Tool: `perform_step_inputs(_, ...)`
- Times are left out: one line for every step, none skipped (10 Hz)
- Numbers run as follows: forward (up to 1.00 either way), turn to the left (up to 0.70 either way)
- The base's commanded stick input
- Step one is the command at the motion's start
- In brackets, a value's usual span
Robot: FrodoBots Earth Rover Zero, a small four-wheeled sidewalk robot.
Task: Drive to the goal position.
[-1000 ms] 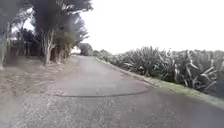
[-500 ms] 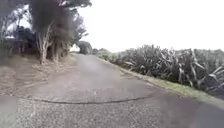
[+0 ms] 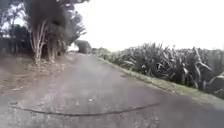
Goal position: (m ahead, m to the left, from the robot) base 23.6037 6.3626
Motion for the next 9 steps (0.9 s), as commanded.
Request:
perform_step_inputs(0.7, 0.02)
perform_step_inputs(0.7, 0.03)
perform_step_inputs(0.7, 0.07)
perform_step_inputs(0.7, 0.28)
perform_step_inputs(0.7, 0.35)
perform_step_inputs(0.7, 0.35)
perform_step_inputs(0.7, 0.35)
perform_step_inputs(0.7, 0.03)
perform_step_inputs(0.7, 0.02)
